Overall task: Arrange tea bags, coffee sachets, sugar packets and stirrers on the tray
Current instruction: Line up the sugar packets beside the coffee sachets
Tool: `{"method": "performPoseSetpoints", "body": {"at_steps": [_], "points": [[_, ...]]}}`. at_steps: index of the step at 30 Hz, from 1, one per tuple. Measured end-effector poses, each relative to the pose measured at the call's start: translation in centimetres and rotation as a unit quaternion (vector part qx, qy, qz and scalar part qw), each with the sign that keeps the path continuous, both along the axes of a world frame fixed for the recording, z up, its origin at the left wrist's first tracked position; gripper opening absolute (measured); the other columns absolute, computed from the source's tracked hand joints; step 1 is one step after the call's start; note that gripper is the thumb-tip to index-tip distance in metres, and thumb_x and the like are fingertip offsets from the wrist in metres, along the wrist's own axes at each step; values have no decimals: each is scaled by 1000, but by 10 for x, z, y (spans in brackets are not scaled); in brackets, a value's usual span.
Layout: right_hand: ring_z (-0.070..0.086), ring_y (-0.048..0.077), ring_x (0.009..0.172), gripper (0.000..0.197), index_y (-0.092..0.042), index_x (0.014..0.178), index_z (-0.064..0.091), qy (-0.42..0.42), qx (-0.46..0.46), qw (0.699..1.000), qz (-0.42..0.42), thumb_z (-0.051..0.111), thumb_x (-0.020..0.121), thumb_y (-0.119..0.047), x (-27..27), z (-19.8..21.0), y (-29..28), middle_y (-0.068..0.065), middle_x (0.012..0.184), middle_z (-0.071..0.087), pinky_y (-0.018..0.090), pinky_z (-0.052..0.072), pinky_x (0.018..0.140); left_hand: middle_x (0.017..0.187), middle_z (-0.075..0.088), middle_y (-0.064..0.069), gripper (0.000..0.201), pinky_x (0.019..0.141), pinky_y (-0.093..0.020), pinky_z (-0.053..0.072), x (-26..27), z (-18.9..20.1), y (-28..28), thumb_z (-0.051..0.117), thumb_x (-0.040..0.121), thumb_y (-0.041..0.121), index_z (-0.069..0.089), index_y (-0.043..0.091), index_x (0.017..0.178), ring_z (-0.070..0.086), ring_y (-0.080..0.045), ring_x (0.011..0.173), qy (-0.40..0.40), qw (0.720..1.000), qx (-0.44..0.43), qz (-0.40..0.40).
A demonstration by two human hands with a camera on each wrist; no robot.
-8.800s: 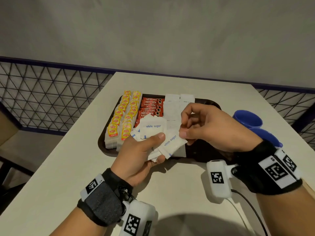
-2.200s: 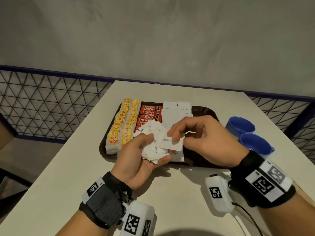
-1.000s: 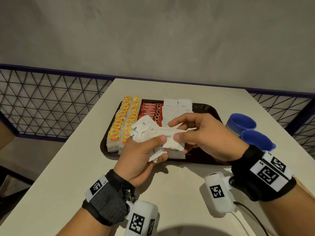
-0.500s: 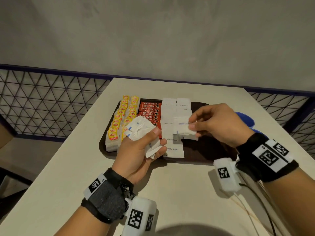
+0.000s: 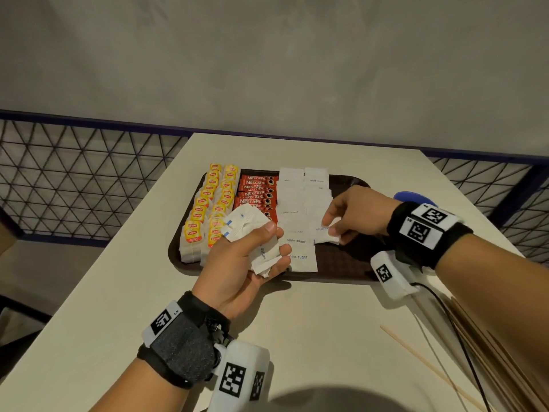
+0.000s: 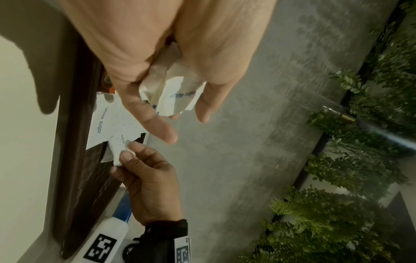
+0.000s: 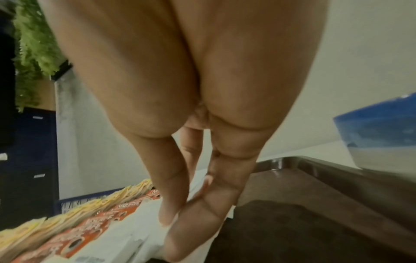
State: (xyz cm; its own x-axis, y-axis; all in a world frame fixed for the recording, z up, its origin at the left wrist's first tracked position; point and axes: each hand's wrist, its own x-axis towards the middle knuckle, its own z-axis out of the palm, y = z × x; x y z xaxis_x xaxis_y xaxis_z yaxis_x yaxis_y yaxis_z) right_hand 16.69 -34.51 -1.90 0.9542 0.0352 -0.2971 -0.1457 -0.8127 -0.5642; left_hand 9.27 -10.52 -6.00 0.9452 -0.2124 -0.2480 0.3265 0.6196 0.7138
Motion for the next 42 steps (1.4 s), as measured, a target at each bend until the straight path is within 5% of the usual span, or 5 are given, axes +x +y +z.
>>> {"method": "performPoseSetpoints", "body": {"at_steps": [5, 11, 19, 30, 42], "points": [[70, 10, 55, 15, -10, 99, 77, 4, -69, 997, 23, 81, 87, -2, 7, -4, 5, 9, 93, 70, 24, 63, 64, 106, 72, -19, 41, 59, -34, 61, 2, -1, 2, 66, 93, 8, 59, -2, 132, 71, -34, 85, 16, 999, -26, -14], [76, 31, 87, 16, -21, 98, 74, -32, -105, 994, 23, 84, 86, -22, 2, 11, 5, 6, 97, 73, 41, 65, 81, 108, 70, -24, 44, 77, -51, 64, 1, 0, 4, 36, 91, -7, 59, 1, 128, 70, -46, 98, 32, 994, -106, -21], [75, 16, 76, 12, -26, 102, 75, -106, 168, 979, 34, 78, 91, -30, -63, 35, 42, -2, 98, 75, 23, 60, 66, 131, 68, -24, 53, 87, -53, 61, -2, 0, 2, 39, 96, -17, 49, 5, 144, 68, -52, 113, -42, 993, -79, -74], [70, 35, 86, 52, -35, 120, 72, -142, 244, 953, 109, 79, 85, 2, -74, 11, 44, 7, 100, 72, 38, 62, 88, 99, 73, -14, 35, 40, -24, 42, -4, -6, 1, 63, 97, 9, 63, 12, 131, 63, -23, 61, -102, 988, 107, -52], [76, 26, 95, 15, -5, 102, 78, -93, 358, 926, 76, 74, 90, 2, -72, -3, 39, 12, 104, 77, 36, 64, 78, 113, 74, -20, 35, 43, -25, 45, -5, -4, -1, 76, 90, 26, 69, 15, 122, 69, -34, 88, -111, 985, 123, -58]]}}
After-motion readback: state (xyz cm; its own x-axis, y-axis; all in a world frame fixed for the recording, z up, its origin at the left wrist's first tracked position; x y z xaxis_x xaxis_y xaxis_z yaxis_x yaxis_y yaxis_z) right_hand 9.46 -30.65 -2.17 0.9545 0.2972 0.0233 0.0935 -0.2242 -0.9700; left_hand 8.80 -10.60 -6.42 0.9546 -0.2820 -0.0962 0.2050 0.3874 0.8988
